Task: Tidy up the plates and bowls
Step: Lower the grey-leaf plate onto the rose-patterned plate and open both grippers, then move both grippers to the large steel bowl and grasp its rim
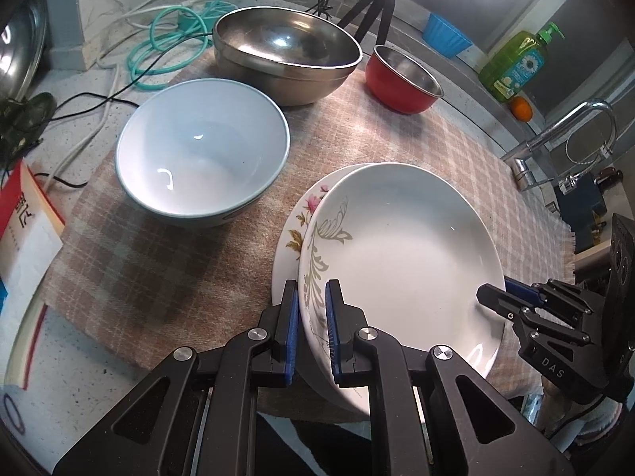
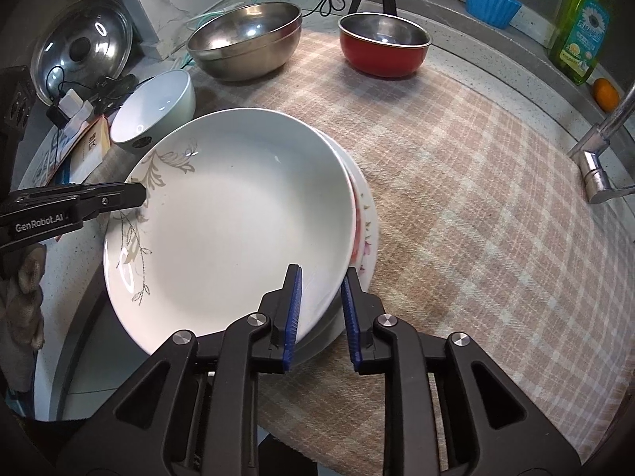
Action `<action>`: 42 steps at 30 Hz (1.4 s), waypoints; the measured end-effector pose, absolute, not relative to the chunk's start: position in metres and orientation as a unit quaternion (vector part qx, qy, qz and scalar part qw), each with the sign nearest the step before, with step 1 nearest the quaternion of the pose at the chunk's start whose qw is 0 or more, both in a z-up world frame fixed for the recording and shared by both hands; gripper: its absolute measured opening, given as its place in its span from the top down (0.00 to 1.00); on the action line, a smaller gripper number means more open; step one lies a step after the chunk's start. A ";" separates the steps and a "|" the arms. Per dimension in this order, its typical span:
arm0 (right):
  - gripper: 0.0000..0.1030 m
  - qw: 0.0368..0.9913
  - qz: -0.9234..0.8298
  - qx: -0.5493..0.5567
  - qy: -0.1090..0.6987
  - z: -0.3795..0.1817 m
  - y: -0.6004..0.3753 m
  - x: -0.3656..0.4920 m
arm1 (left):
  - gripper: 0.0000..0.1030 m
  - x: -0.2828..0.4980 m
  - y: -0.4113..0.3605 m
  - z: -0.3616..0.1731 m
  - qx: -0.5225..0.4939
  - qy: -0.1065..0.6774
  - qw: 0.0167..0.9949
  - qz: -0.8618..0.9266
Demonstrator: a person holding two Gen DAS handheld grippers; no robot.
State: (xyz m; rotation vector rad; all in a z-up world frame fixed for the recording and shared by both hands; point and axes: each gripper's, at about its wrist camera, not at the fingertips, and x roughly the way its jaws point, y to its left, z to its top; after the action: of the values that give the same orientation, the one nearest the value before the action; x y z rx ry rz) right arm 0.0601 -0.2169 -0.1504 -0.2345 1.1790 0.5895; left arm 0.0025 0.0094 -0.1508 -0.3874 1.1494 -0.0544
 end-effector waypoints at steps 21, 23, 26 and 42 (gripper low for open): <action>0.57 0.798 0.273 -0.055 0.534 -0.127 -0.223 0.072 | 0.86 0.006 0.023 -0.130 -0.177 0.529 0.829 -0.032; 0.57 0.802 0.272 -0.050 0.530 -0.120 -0.222 0.075 | 0.84 0.009 0.029 -0.122 -0.178 0.525 0.832 -0.035; 0.56 0.807 0.277 -0.032 0.521 -0.107 -0.218 0.084 | 0.71 0.014 0.040 -0.112 -0.179 0.515 0.838 -0.032; 0.54 0.803 0.294 0.050 0.515 -0.081 -0.173 0.134 | 0.71 0.081 0.109 -0.096 -0.182 0.495 0.849 -0.026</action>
State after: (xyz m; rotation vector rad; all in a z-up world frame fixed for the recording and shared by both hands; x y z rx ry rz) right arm 0.1341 -0.1728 -0.0811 0.1069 1.1039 0.6297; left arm 0.0812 0.1087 -0.0962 -0.3831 1.0439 -0.0551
